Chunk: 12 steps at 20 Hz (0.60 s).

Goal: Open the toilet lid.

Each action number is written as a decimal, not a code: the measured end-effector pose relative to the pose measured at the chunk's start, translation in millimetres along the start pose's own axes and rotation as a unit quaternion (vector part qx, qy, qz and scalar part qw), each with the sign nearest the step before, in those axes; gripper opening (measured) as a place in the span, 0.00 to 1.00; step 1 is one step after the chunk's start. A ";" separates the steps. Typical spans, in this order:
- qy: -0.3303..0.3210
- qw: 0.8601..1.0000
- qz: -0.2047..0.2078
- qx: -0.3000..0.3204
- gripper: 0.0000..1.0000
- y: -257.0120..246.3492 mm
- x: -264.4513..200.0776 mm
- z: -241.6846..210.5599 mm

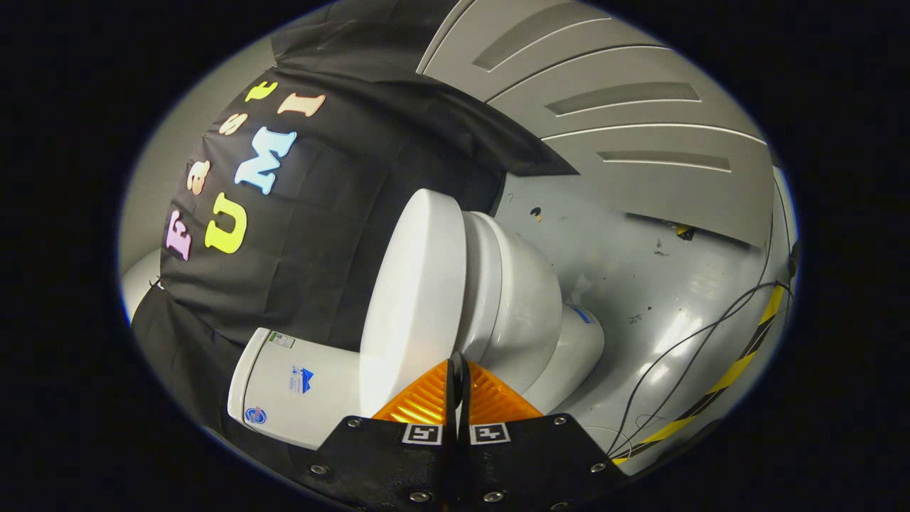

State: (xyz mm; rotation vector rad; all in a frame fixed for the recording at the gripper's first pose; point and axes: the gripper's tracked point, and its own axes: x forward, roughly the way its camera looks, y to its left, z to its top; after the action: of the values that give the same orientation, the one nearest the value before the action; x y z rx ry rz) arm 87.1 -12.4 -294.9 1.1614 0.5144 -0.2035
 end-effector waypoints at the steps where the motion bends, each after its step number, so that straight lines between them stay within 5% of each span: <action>1: 0.001 1.000 -0.003 -0.004 0.00 2.3 0.1 0.1; 12: -0.011 0.994 -0.006 -0.104 0.00 56.3 -22.8 14.6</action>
State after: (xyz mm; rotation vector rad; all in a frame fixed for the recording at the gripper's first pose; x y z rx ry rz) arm 94.6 -6.0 -233.2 0.9515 0.5102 -0.1692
